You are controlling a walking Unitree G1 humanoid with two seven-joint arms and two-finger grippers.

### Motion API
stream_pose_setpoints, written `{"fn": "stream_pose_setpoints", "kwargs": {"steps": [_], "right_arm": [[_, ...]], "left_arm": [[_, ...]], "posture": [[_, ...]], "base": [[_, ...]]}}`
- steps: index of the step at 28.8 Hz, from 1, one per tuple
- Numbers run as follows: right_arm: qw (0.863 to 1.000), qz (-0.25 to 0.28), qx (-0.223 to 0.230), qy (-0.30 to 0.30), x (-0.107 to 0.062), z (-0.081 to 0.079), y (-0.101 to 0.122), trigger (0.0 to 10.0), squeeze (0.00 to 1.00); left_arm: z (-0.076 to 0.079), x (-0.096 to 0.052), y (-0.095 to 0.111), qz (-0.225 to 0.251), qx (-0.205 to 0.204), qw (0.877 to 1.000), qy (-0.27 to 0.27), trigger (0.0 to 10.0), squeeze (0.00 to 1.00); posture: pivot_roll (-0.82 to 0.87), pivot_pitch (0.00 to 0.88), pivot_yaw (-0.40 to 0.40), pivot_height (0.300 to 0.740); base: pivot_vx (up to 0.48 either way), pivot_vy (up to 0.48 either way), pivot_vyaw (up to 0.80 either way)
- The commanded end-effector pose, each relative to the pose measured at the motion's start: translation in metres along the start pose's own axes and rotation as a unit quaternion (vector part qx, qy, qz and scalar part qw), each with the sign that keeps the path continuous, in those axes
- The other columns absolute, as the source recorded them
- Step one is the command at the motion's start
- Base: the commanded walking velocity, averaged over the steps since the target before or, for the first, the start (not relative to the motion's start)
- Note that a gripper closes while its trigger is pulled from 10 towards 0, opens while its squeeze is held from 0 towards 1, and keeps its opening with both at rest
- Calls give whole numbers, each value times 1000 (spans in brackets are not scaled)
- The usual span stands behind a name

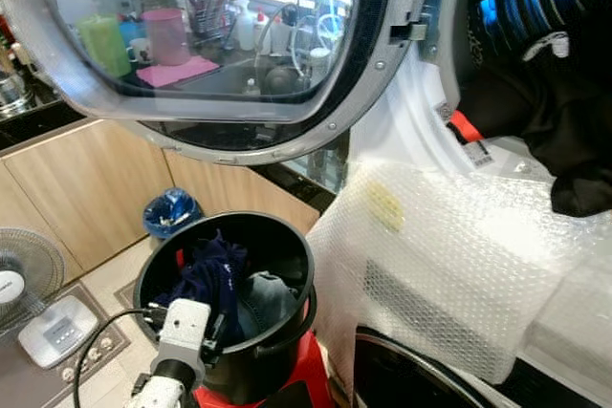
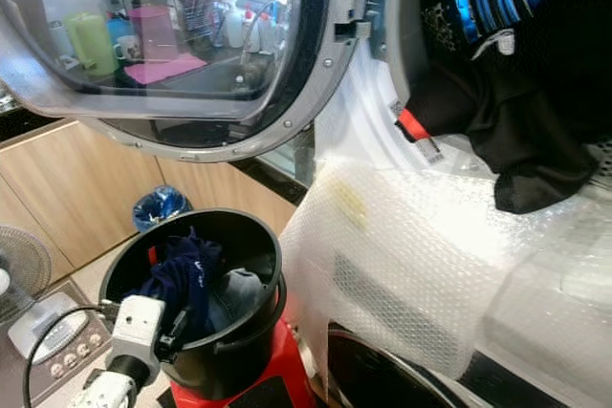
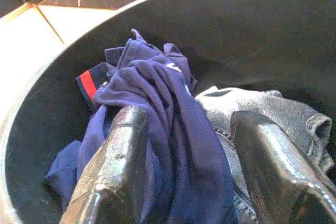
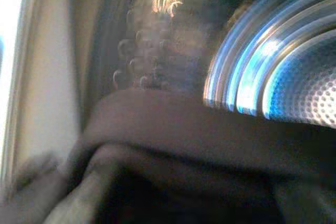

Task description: Clothes washing

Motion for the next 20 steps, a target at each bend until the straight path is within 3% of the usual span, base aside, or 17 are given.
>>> {"fn": "stream_pose_setpoints", "kwargs": {"steps": [1,5,6,9,10,11,13,14,17,20], "right_arm": [[998,23,55,-14,9,-19,10,10000,0],[988,62,139,-14,26,-50,18,10000,0],[988,62,139,-14,26,-50,18,10000,0],[982,87,163,23,28,-72,30,10000,0],[982,87,163,23,28,-72,30,10000,0],[992,76,101,1,21,-65,34,10000,0],[992,77,95,-11,17,-59,37,10000,0],[993,77,72,-45,8,-44,44,10000,0],[992,69,64,-79,-4,-30,48,10000,0],[993,59,47,-86,-13,-24,51,10000,0]], "left_arm": [[5,-3,-20,-45,-3,999,-8,10000,0],[6,-3,-20,-43,-3,999,-9,10000,0],[6,-3,-20,-43,-3,999,-9,10000,0],[7,-3,-20,-42,-5,999,-8,10000,0],[7,-3,-20,-42,-5,999,-8,10000,0],[7,-3,-21,-42,-5,999,-8,10000,0],[7,-3,-21,-42,-5,999,-7,10000,0],[6,-4,-21,-41,-5,999,-6,10000,0],[6,-4,-22,-42,-5,999,-6,10000,0],[5,-4,-22,-43,-5,999,-7,10000,0]], "posture": [[-86,86,51,740],[-85,83,49,740],[-85,83,49,740],[-79,73,43,740],[-79,73,43,740],[-77,70,40,740],[-76,67,38,740],[-76,61,35,740],[-78,57,33,740],[-83,59,37,740]], "base": [[0,0,0],[0,0,0],[0,0,0],[0,0,0],[0,0,0],[0,0,0],[0,0,0],[0,0,0],[0,0,0],[0,0,0]]}}
Point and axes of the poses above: a point about 5 cm out from each wrist's last joint towards the gripper, its own x axis pointing out of the wrist towards the gripper, its own y axis along the axis of the wrist's last joint, z = x × y, the point moved 3 cm from there along x, pointing out of the wrist towards the gripper, and after that the axes turned 6 degrees about -x, right-handed, at the moved point
